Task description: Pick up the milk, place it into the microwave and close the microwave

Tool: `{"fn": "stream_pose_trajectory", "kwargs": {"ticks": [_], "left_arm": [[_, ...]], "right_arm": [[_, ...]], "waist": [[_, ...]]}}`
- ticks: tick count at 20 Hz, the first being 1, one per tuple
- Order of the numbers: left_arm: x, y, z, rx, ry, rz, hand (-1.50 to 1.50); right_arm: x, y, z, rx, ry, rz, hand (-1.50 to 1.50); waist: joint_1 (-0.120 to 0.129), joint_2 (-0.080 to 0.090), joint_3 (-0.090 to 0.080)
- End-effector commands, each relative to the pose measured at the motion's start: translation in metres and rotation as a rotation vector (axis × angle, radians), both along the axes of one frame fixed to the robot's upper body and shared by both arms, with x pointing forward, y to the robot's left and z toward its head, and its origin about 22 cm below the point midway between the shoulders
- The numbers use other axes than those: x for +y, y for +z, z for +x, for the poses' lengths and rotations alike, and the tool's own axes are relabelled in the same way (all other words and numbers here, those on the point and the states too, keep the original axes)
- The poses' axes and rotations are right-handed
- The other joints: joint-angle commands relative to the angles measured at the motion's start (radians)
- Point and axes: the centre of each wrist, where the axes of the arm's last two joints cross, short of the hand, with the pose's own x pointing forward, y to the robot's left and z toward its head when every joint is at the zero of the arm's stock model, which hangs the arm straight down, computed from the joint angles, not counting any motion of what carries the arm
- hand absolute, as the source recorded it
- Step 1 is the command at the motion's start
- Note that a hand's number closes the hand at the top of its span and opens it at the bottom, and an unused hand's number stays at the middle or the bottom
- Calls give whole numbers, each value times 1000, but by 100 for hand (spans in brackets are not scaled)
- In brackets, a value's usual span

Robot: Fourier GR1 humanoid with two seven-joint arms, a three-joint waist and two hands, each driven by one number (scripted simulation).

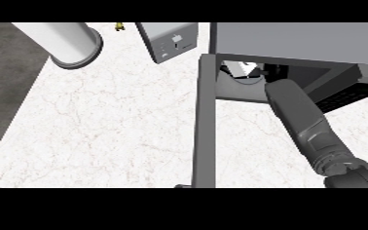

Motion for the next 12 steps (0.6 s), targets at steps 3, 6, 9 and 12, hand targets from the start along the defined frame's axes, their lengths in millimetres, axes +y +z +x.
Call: {"fn": "stream_pose_trajectory", "kwargs": {"ticks": [3, 6, 9, 12], "left_arm": [[4, 1, 7, -9, -6, 9, -150], [-1, -4, 7, 16, -23, -9, -150], [1, -6, 8, 31, -26, -4, -150], [-8, 0, 24, 4, -44, -3, -150]], "right_arm": [[-15, 10, 5, -3, -127, 45, 150], [-17, 9, 5, 14, -134, 55, 150], [-26, 11, 5, 38, -214, 19, 150], [-19, 8, 4, 26, -181, -6, 150]], "waist": [[12, 3, -2], [29, 11, -1], [37, 12, -2], [36, 20, 0]]}}
